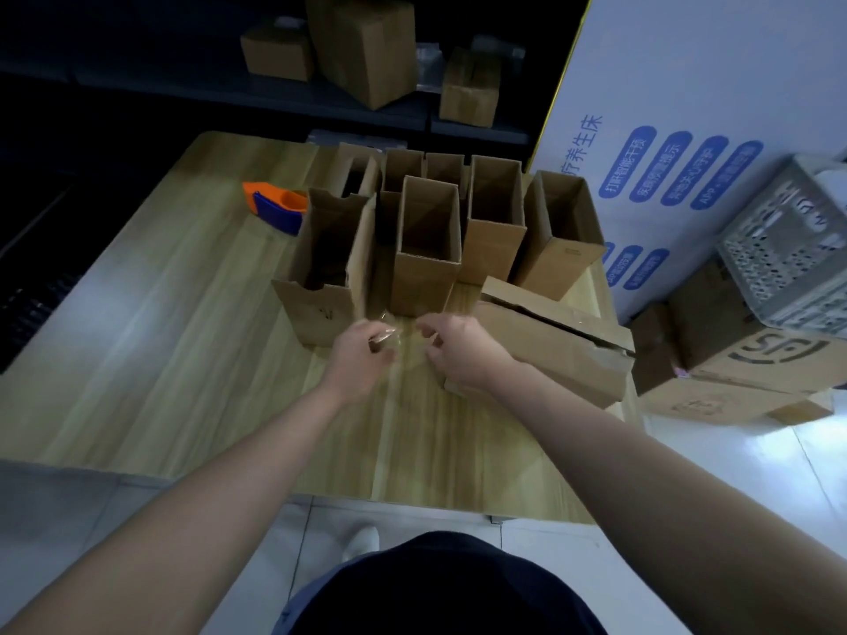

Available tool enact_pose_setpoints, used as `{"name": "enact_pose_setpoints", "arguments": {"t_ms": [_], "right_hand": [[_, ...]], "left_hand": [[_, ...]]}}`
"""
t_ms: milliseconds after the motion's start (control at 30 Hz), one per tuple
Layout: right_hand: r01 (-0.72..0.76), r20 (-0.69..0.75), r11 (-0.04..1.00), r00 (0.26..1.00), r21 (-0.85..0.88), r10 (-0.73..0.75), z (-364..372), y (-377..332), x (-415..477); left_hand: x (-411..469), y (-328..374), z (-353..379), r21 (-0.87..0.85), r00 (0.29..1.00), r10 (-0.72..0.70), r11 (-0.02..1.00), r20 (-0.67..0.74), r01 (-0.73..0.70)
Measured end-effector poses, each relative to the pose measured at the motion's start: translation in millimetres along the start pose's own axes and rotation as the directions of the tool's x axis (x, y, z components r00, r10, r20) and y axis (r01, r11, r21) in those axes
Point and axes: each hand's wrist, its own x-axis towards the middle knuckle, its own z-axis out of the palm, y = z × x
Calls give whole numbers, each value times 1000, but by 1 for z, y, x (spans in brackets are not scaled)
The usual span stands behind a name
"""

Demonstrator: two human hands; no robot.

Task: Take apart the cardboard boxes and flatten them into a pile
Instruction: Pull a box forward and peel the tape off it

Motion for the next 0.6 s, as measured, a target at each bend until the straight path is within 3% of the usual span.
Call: {"name": "enact_pose_setpoints", "arguments": {"t_ms": [100, 200, 400, 500, 600], "right_hand": [[-226, 70, 887, 974, 404, 216, 7, -11, 11], [-303, 148, 698, 950, 649, 275, 4, -23, 19], [-297, 53, 459, 879, 837, 473, 1, -42, 34], [-285, -8, 465, 846, 838, 533, -1, -47, 40], [-258, -78, 515, 837, 817, 542, 1, -53, 49]], "left_hand": [[0, 21, -15, -94, 996, 65, 993, -62, -71], [-3, 27, -23, -50, 989, 137, 989, -56, -140], [-2, 26, -34, 243, 916, 399, 893, -38, -379], [0, 21, -38, 314, 892, 452, 843, 21, -436], [1, 25, -47, 87, 934, 355, 933, -45, -350]]}}
